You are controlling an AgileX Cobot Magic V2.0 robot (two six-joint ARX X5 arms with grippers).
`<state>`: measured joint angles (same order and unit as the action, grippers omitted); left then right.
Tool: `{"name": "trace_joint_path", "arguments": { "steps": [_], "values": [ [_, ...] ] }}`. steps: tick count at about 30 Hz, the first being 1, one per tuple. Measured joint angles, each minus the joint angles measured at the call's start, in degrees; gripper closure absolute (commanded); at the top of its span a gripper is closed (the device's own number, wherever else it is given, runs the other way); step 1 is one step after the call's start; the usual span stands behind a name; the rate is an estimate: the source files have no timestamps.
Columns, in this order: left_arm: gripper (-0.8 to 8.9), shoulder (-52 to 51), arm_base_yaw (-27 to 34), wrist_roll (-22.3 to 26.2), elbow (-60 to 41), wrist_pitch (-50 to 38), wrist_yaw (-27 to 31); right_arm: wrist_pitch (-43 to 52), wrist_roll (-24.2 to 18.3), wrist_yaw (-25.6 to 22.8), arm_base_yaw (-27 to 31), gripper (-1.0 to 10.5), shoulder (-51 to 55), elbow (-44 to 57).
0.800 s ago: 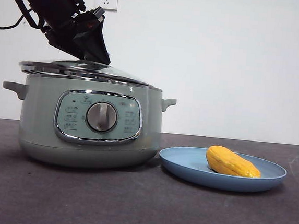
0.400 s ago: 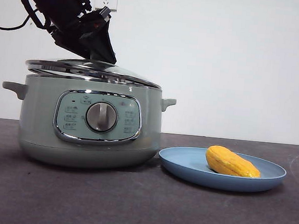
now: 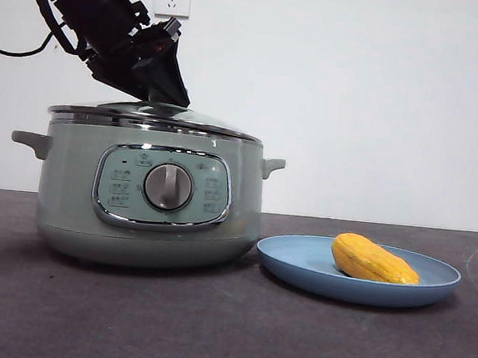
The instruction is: Take the corn out from the steamer,put the corn on the plate,close the lid
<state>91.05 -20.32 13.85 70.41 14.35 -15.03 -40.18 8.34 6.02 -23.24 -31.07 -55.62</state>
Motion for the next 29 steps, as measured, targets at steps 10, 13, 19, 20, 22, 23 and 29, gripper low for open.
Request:
{"name": "trace_joint_path", "arguments": {
  "steps": [10,13,19,20,22,23,29],
  "values": [
    [4.59,0.0,0.3,0.0,1.0,3.1,0.0,-0.2,-0.2,0.0,0.0,4.7,0.0,0.0],
    [4.03,0.0,0.3,0.0,1.0,3.2,0.0,-0.2,-0.2,0.0,0.0,4.7,0.0,0.0],
    [4.03,0.0,0.2,0.2,1.0,3.2,-0.3,-1.0,-0.2,0.0,0.0,4.7,0.0,0.0],
    [4.03,0.0,0.2,0.2,1.0,3.3,-0.3,-1.0,-0.2,0.0,0.0,4.7,0.0,0.0],
    [4.03,0.0,0.2,0.3,1.0,3.3,-0.4,-1.0,-0.2,0.0,0.0,4.7,0.0,0.0],
    [4.03,0.0,0.2,0.3,1.0,3.3,-0.4,-1.0,-0.2,0.0,0.0,4.7,0.0,0.0],
    [4.03,-0.6,0.2,0.3,1.0,4.2,-0.2,-1.0,-0.2,0.0,0.0,4.7,0.0,0.0]
  ]
}}
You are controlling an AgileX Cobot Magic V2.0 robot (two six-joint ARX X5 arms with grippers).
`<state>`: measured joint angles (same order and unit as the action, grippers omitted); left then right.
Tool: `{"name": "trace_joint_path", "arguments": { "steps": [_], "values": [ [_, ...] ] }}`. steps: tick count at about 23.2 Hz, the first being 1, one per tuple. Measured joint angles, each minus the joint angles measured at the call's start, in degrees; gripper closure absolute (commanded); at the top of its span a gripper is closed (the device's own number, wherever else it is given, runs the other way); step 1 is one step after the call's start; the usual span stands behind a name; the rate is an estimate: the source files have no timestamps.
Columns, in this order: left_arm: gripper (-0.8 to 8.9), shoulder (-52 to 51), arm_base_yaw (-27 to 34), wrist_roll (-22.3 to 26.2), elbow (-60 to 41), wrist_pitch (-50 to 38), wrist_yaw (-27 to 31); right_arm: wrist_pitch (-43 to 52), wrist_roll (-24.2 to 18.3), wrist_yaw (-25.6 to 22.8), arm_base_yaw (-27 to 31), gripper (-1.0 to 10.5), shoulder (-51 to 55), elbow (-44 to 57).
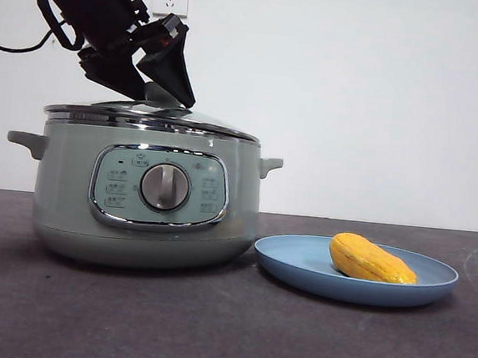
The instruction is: Take the corn out from the steamer,put the corn on the plate,close the lid
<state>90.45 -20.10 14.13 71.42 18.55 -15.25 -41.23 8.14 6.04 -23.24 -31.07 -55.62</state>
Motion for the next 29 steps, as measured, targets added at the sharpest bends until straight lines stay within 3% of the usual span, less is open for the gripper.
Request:
{"name": "trace_joint_path", "arguments": {
  "steps": [13,18,23,29],
  "values": [
    [4.04,-5.7,0.0,-0.3,4.2,8.7,0.7,-1.1,-0.2,0.0,0.0,4.7,0.0,0.0],
    [4.05,-9.6,0.0,-1.5,10.8,20.6,0.5,-2.9,-1.1,0.1,0.0,4.7,0.0,0.0],
    [4.06,-12.5,0.0,-2.8,19.0,38.3,-1.2,-6.0,-2.0,4.4,0.0,4.7,0.0,0.0],
    [4.12,-16.1,0.0,-3.3,23.9,53.7,-10.9,-10.6,-2.8,10.0,0.0,4.8,-0.8,0.0]
  ]
}}
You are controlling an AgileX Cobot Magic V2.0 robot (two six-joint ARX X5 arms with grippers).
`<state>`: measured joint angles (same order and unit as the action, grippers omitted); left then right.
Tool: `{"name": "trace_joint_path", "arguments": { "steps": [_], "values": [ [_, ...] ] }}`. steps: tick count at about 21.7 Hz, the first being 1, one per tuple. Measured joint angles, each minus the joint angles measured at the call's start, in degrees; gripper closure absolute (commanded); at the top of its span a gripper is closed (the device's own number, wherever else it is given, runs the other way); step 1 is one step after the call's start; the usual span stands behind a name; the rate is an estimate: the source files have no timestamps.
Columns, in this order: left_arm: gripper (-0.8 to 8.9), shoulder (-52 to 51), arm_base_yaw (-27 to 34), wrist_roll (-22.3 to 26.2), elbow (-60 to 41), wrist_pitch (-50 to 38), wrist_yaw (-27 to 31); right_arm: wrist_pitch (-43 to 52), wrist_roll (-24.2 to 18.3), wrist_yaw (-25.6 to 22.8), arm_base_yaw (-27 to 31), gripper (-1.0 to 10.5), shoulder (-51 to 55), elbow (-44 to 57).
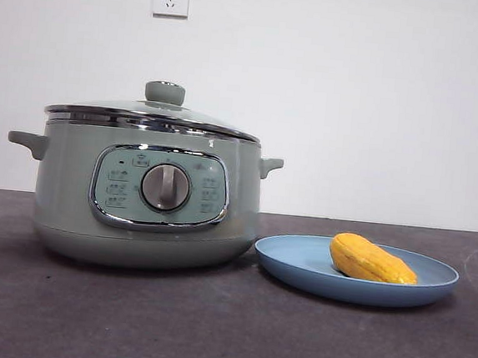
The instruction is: Take the corn out from the steamer,put the corn on the plate,close the lid
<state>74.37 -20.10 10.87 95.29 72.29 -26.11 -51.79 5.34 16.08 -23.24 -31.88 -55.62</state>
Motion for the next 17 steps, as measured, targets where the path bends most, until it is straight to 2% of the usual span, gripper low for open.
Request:
{"name": "trace_joint_path", "arguments": {
  "steps": [1,3,4,7,8,17],
  "values": [
    [4.28,-0.7,0.0,0.0,0.0,1.4,-0.7,-1.0,0.0,0.9,0.0,4.8,-0.3,0.0],
    [5.27,-1.7,0.0,0.0,0.0,3.5,-0.9,-2.8,-0.1,1.8,0.0,5.0,-0.8,0.0],
    [6.01,-2.1,0.0,0.0,0.0,4.1,-0.9,-3.8,-0.1,1.9,0.0,5.8,-1.0,0.0],
    [8.37,-2.6,0.0,0.0,0.0,4.3,-0.9,-6.4,-0.1,1.9,0.0,9.2,-1.8,0.0],
    [8.19,-2.6,0.0,0.0,0.0,4.3,-0.9,-7.1,-0.1,1.9,0.0,9.6,-2.1,0.0],
    [8.18,-2.6,0.0,-0.2,0.0,4.4,-0.9,-7.8,-0.4,1.8,0.0,9.5,-2.9,0.0]
  ]
}}
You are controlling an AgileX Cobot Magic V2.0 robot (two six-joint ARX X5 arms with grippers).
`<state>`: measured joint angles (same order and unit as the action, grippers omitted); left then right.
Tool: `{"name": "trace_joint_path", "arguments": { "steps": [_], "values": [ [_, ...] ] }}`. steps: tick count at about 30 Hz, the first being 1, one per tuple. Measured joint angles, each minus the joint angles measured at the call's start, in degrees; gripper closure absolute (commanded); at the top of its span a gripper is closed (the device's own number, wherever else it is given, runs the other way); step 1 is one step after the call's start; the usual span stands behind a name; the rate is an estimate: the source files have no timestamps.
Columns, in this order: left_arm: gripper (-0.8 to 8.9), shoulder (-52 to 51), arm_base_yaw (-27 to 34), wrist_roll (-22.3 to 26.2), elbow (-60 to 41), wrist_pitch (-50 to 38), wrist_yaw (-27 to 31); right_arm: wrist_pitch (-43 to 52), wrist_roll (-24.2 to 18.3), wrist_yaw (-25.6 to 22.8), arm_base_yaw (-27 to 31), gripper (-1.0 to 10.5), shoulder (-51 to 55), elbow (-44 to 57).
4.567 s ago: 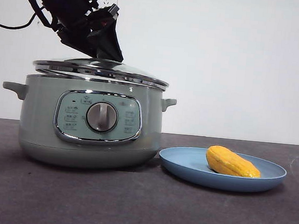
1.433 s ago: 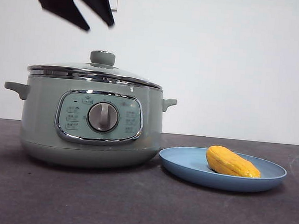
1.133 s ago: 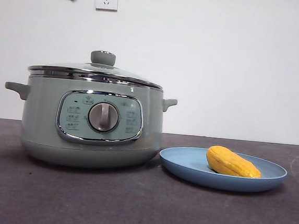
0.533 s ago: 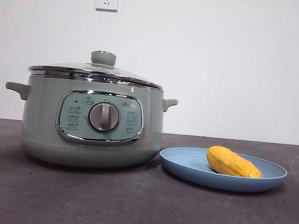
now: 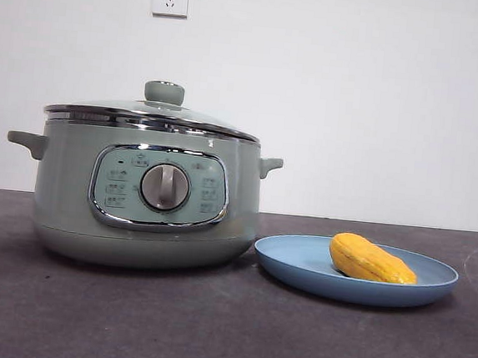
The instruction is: Take the corn out from the steamer,put the corn on the plate,close the lid
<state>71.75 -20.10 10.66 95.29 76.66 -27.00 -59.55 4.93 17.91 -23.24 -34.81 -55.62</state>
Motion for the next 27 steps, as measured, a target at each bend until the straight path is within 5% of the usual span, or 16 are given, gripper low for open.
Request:
{"name": "trace_joint_path", "arguments": {
  "steps": [22,27],
  "values": [
    [8.17,0.0,0.0,0.0,0.0,-0.3,1.3,0.0,0.0,-0.1,0.0,9.5,0.0,0.0],
    [8.17,-1.0,2.6,3.2,0.0,-13.0,2.1,0.0,0.0,-0.1,0.0,9.5,0.0,0.0]
  ]
}}
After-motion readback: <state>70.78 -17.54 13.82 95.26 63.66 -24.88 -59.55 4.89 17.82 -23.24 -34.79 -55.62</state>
